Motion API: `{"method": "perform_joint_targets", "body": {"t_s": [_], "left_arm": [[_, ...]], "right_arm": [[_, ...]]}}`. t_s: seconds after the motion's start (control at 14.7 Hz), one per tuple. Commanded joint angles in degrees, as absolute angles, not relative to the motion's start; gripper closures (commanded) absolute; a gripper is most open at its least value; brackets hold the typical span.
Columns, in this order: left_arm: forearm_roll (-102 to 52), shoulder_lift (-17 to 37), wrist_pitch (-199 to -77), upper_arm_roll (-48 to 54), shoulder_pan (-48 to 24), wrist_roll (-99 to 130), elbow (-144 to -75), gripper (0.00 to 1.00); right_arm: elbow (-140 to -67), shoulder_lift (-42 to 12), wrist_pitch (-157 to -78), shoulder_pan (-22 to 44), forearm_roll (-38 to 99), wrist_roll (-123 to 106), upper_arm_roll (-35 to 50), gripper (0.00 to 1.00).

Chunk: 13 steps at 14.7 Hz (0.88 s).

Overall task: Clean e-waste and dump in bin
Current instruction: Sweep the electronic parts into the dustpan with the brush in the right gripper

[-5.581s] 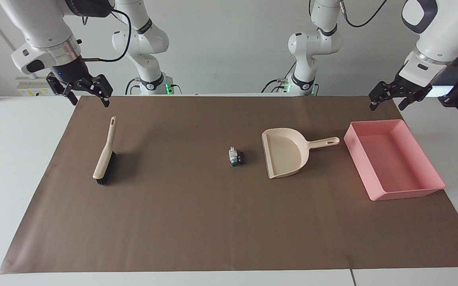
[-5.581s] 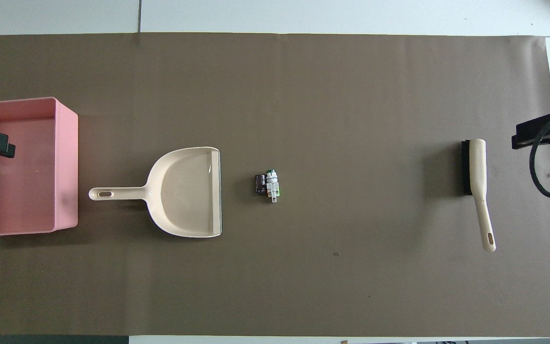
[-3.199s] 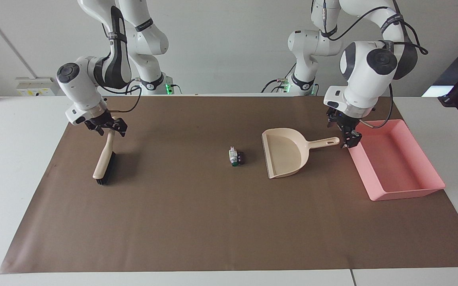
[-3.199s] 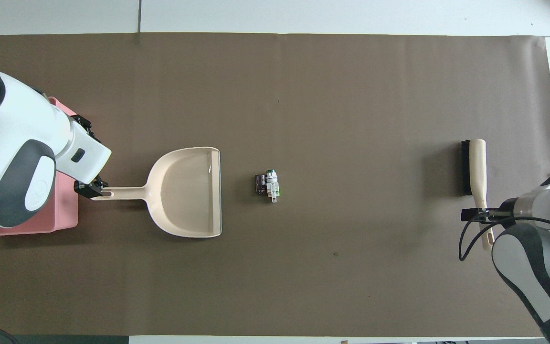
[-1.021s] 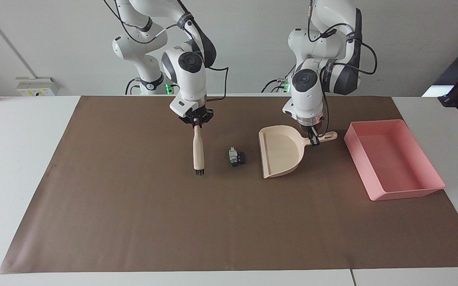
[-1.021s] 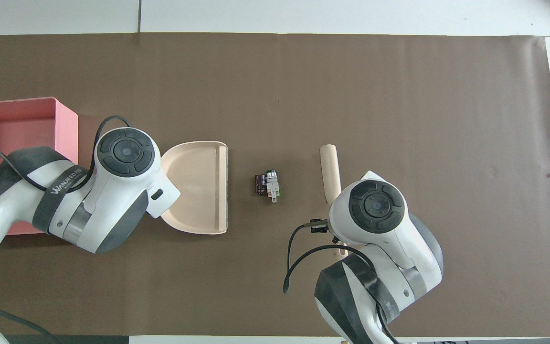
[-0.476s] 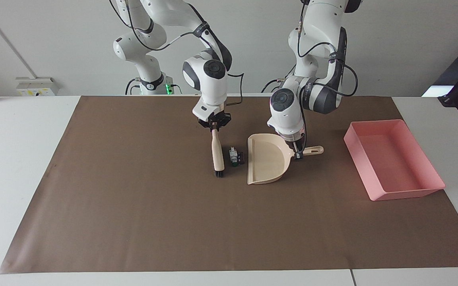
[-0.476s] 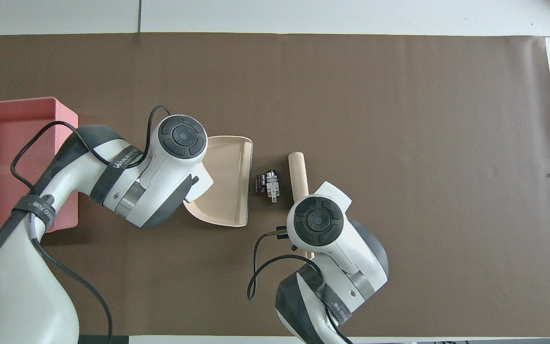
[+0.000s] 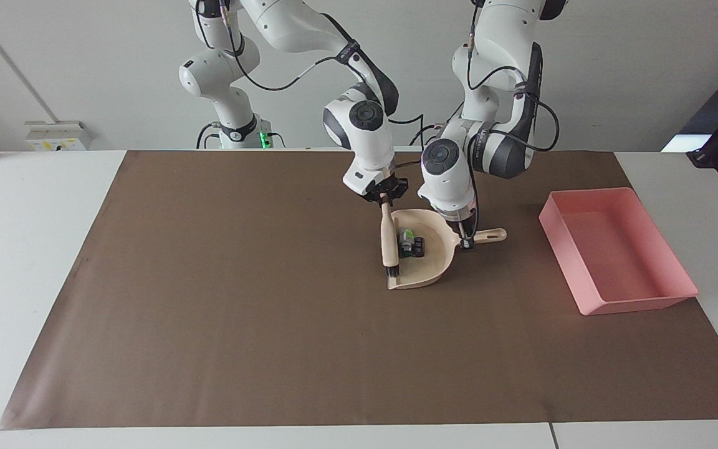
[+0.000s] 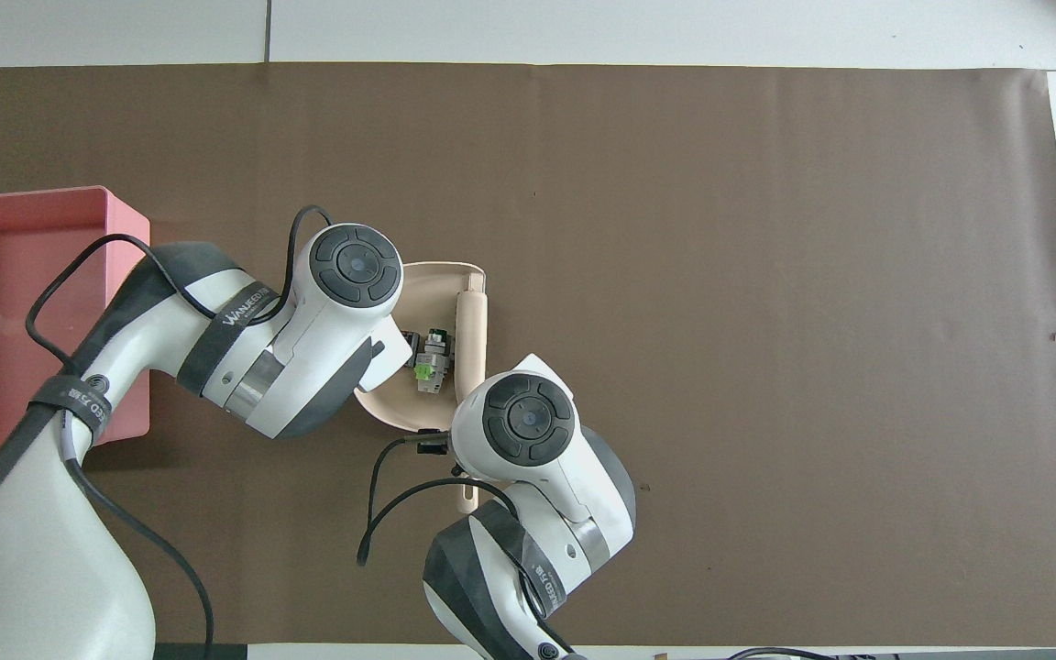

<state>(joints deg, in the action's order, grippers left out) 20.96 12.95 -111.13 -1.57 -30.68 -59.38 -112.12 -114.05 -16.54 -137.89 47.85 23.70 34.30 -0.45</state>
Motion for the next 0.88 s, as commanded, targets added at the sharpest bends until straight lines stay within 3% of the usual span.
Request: {"method": "perform_joint_targets", "body": {"t_s": [0.0,0.27,0.48,0.82], "left_arm": [[21.7,12.1,-111.4,-2.1,-31.7,-59.1,-113.9,1.0],[20.7,9.5,-118.8,-1.9,-28.2,-59.7,-118.4,1.0],[14.1,8.2,-118.7,-1.9,-25.9,-66.3,-118.2,1.0],[9.7,3.8,-117.1,-2.4,-20.6,-74.9,-117.3,1.0]], "right_arm": [[-112.1,-18.8,-143.8,48.9,36.1,29.5,1.2,1.0],[-111.4,-15.7,-137.1,48.2,36.9,29.9,0.6,1.0],[-114.7,-8.4,-131.0,45.9,31.4,30.8,0.3,1.0],[-115.0,0.4,-112.0,40.2,14.1,34.8,0.4,1.0]]}}
